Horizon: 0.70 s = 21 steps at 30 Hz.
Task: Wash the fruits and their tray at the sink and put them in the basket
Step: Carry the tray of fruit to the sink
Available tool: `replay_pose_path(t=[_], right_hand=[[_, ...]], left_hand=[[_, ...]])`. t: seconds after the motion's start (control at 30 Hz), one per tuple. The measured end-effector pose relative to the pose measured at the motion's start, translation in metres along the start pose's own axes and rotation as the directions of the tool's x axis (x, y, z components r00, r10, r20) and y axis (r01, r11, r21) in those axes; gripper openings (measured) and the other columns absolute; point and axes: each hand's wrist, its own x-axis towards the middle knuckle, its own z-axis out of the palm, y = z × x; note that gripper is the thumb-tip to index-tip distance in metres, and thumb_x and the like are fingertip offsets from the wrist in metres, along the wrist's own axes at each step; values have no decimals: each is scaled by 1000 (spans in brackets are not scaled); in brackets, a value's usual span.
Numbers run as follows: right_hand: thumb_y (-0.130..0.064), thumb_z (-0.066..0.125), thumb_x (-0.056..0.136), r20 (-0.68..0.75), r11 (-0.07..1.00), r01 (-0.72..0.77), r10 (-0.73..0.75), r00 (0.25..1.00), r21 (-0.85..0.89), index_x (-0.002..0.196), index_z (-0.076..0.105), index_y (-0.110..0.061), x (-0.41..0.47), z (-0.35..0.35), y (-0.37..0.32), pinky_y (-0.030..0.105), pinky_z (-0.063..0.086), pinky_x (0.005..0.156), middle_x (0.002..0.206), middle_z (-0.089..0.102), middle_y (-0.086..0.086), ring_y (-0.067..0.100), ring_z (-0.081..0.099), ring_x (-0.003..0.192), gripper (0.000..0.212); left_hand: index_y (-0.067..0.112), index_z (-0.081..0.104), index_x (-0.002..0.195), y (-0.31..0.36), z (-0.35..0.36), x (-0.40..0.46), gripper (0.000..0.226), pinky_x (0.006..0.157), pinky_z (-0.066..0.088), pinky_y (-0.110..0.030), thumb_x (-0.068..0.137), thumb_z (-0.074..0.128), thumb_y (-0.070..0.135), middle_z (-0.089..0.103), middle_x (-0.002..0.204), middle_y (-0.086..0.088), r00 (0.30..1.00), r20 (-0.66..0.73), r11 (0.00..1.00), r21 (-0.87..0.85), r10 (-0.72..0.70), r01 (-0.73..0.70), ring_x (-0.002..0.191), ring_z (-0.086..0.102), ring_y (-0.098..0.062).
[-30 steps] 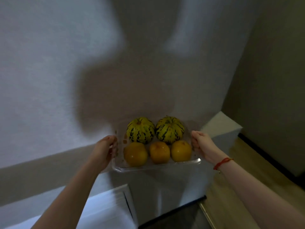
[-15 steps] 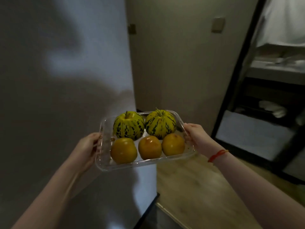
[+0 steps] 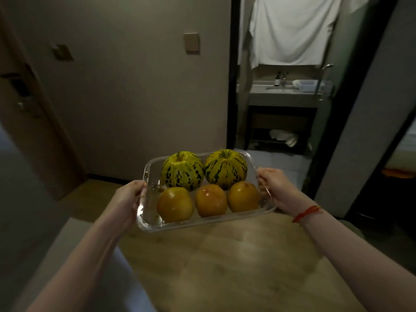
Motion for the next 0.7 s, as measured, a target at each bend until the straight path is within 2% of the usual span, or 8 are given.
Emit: replay_pose_path(t=[0.07,0.2,0.47,0.7], right_hand=[[-6,37,98,-65,1000,3,-2,998,5,59,38,-10,20,-23,-6,12,19,30,38,28,-4,4,23,28,39],[-11,38,99,-184,1000,-9,4,983,-26,57,38,-12,64,-66,-16,15,20,31,43,29,-2,6,24,33,42],[-13,37,100,-346,999,-14,1,938,-36,55,35,-15,176,-130,-38,16,19,33,38,30,-6,5,23,32,44],[-12,37,100,-455,1000,-1,-7,891,-17,59,38,-13,286,-175,-71,14,20,30,38,30,-5,4,25,29,41]], left_hand=[[11,44,66,0,28,34,32,29,21,-11,97,34,8,36,35,8,998,60,999,32,-22,20,26,29,-3],[11,44,65,0,91,95,35,30,24,-13,97,32,5,37,40,6,989,139,998,56,-48,41,31,30,-3],[12,40,61,12,208,223,37,29,23,-12,97,32,4,33,39,5,952,288,991,112,-107,77,28,29,-5],[12,42,62,30,308,342,37,32,27,-15,97,33,5,35,39,7,918,381,989,133,-113,66,30,30,-4]])
